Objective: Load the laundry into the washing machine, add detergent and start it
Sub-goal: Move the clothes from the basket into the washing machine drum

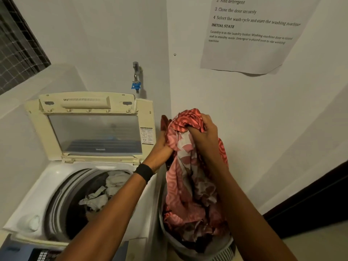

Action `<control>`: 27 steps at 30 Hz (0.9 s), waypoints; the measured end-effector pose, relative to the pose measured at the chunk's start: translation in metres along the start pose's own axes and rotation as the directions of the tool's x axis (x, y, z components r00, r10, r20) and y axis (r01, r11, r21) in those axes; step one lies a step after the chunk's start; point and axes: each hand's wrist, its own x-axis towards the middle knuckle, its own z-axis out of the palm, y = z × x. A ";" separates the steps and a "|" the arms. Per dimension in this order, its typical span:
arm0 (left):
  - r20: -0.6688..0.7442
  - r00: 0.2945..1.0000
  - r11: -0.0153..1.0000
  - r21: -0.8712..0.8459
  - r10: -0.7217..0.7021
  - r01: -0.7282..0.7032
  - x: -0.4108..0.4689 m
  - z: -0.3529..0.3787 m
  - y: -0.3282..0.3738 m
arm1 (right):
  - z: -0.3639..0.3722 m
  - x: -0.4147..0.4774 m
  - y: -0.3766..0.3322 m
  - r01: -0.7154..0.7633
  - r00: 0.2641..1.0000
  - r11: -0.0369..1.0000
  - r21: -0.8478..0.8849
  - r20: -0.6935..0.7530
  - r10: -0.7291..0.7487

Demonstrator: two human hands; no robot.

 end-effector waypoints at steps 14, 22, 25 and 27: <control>-0.216 0.971 0.946 -0.322 -0.100 0.026 0.000 0.011 -0.010 | -0.036 -0.011 0.011 0.045 0.969 0.998 -0.051 0.245 -0.031; -0.342 0.931 0.985 -0.064 0.130 -0.161 0.021 0.005 0.016 | 0.004 -0.120 0.116 -0.275 0.740 0.845 -0.458 0.460 0.491; -0.420 0.884 0.979 0.071 0.203 -0.191 0.027 0.003 0.010 | -0.009 -0.110 0.084 -0.268 0.756 0.887 -0.375 0.489 0.435; -0.426 0.888 0.984 0.046 0.174 -0.171 0.028 -0.004 -0.005 | -0.043 -0.095 0.051 -0.321 0.730 0.873 -0.367 0.492 0.475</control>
